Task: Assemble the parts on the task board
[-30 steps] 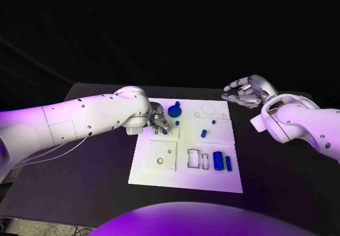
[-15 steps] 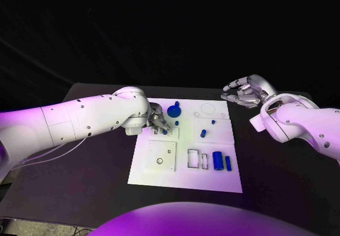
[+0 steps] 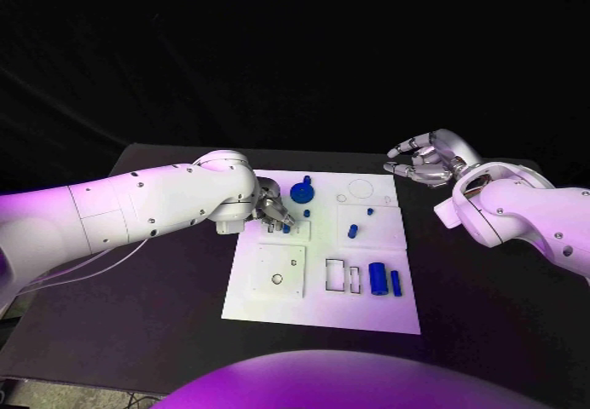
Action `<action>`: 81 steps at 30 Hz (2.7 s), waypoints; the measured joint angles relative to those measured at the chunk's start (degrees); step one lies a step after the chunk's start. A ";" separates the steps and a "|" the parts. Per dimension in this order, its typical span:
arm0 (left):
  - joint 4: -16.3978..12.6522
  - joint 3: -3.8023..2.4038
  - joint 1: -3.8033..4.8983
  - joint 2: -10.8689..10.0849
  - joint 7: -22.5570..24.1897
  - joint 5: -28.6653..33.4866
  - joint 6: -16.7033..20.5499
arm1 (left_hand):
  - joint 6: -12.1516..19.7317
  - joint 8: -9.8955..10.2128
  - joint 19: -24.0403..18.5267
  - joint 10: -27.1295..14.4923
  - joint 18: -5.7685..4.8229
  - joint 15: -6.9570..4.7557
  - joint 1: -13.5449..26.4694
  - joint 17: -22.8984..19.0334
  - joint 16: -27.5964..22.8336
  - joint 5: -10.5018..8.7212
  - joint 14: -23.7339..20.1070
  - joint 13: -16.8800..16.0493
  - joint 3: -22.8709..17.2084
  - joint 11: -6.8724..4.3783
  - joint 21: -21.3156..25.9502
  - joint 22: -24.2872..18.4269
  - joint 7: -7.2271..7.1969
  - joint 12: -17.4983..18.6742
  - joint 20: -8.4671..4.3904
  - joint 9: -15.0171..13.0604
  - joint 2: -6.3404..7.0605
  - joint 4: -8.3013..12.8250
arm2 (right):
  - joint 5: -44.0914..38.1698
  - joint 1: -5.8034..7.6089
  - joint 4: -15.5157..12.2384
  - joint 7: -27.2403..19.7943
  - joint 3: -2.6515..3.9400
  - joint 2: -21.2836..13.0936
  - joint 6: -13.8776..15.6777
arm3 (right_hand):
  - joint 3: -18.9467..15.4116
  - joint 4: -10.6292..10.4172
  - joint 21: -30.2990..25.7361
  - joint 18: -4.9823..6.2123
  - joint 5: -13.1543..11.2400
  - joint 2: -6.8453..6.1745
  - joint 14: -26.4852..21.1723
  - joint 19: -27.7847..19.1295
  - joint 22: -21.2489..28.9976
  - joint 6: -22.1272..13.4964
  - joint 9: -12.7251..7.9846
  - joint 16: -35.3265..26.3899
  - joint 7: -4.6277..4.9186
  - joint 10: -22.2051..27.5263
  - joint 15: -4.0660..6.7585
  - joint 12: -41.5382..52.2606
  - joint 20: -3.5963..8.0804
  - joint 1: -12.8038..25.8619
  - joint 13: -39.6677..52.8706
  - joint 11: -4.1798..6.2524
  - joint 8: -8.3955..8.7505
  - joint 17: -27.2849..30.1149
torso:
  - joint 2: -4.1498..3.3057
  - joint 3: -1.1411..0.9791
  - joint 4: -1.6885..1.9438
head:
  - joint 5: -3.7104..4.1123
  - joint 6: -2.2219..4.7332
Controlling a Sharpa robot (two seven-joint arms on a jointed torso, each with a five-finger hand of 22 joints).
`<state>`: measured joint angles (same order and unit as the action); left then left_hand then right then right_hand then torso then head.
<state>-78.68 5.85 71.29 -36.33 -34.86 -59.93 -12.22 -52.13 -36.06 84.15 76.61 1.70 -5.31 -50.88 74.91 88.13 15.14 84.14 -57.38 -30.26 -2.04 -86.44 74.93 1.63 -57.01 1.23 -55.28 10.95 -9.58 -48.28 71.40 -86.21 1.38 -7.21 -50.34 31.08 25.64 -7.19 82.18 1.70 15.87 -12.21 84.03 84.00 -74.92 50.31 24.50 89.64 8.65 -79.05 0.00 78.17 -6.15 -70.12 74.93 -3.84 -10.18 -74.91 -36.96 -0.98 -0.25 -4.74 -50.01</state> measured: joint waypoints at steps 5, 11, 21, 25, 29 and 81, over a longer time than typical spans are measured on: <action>-0.69 -0.50 -0.03 -0.66 0.00 0.08 0.31 | 0.00 0.00 0.00 0.00 0.00 0.00 -0.25 0.00 0.00 1.04 0.00 0.00 1.41 0.00 0.00 0.00 0.00 -0.02 0.00 0.06 0.25 -1.01 | 0.00 0.00 0.06 0.00 0.00 0.00 0.00 | 0.00 0.00 0.00 0.00 0.00 0.00 0.00 0.00 0.00 0.00 0.00 0.00 0.00 0.00 0.00 0.00 0.00 0.00 0.00 0.00 0.00 0.00 | -0.01 -0.01 0.00 | 0.05 0.05; -1.71 -2.27 0.15 -1.88 -0.04 0.76 0.50 | 0.26 0.00 0.00 0.00 0.00 0.00 -1.29 0.00 0.00 1.99 0.00 0.01 2.25 0.00 0.00 -0.01 0.07 -0.02 0.00 0.38 0.23 -1.54 | 0.01 -0.01 0.26 0.00 0.00 -0.02 0.00 | 0.00 0.00 0.00 0.00 0.00 0.00 0.00 0.00 0.01 0.00 -0.01 0.00 0.00 0.00 0.00 0.00 0.00 0.00 -0.01 0.00 0.00 0.00 | 0.01 -0.04 0.03 | 0.23 0.29; 0.41 -5.04 3.12 -2.37 -0.37 1.62 -0.26 | 2.78 2.73 0.00 -1.10 0.00 0.00 -4.06 0.00 -0.31 2.84 0.00 0.82 4.37 0.43 0.74 -0.01 0.90 0.29 0.00 2.50 0.07 -3.34 | 0.01 -0.02 0.56 0.00 0.00 -0.08 0.01 | 0.00 0.00 0.00 0.00 0.00 0.00 0.00 0.00 0.01 0.00 -0.01 0.00 0.00 0.00 0.00 0.00 0.00 0.00 -0.01 0.00 0.00 0.00 | 0.06 -0.04 0.03 | 0.09 0.69; 2.90 -5.23 3.76 -1.93 -0.25 1.08 -0.29 | 3.10 3.59 0.00 -1.58 0.00 0.21 -5.04 0.00 -0.50 3.19 -0.21 1.09 4.82 0.51 0.96 -0.01 1.22 0.65 0.00 3.28 0.15 -3.78 | 0.01 -0.02 0.64 0.00 0.00 -0.07 0.01 | 0.00 0.00 0.00 0.00 0.00 0.00 0.00 0.00 0.01 0.00 -0.01 0.00 0.00 0.00 0.00 0.00 0.00 0.00 -0.01 0.00 0.00 0.00 | 0.03 -0.05 -0.01 | -0.02 0.85; 5.29 -5.28 3.92 -1.26 0.04 0.11 -0.25 | 3.10 3.59 0.00 -1.58 0.00 0.21 -5.34 0.00 -0.50 3.19 -0.21 1.02 4.82 0.51 0.95 -0.01 1.22 0.65 0.00 3.35 -0.15 -3.78 | 0.02 -0.02 0.66 0.00 0.00 -0.05 0.01 | 0.00 0.00 0.00 0.00 0.00 0.00 0.00 0.00 -0.03 0.00 -0.01 0.00 0.00 0.00 0.00 0.00 0.00 0.00 -0.02 0.00 0.00 0.00 | -0.05 -0.04 -0.04 | -0.04 0.95; 17.85 -2.81 1.84 4.99 2.14 -0.77 -5.32 | 3.09 4.72 -0.20 -1.80 0.00 0.21 -7.34 0.00 -0.50 3.41 -0.21 0.84 5.61 0.73 0.95 -0.03 1.21 0.65 0.20 4.19 -0.84 -4.58 | 0.02 -0.21 0.77 -0.03 0.00 0.50 0.01 | 0.40 0.08 -0.31 0.00 0.00 0.00 0.00 0.00 0.01 0.00 0.07 0.00 0.00 -0.01 0.00 0.00 0.00 0.00 -0.03 0.00 0.00 -0.04 | -0.01 -0.05 -0.01 | -0.19 0.21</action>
<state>-60.84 3.03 73.13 -31.34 -32.71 -60.70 -17.54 -49.04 -31.34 83.95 74.81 1.71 -5.10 -58.22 74.90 87.63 18.54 83.93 -56.53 -24.65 -1.30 -85.49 74.90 2.85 -56.36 1.43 -51.09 10.11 -14.15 -48.26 71.20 -85.43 1.35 -7.21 -49.84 31.09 26.03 -7.11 81.87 1.70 15.86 -12.21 84.03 84.00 -74.91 50.31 24.57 89.64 8.65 -79.06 0.00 78.17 -6.15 -70.12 74.90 -3.84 -10.18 -74.94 -36.96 -1.03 -0.26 -4.93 -49.80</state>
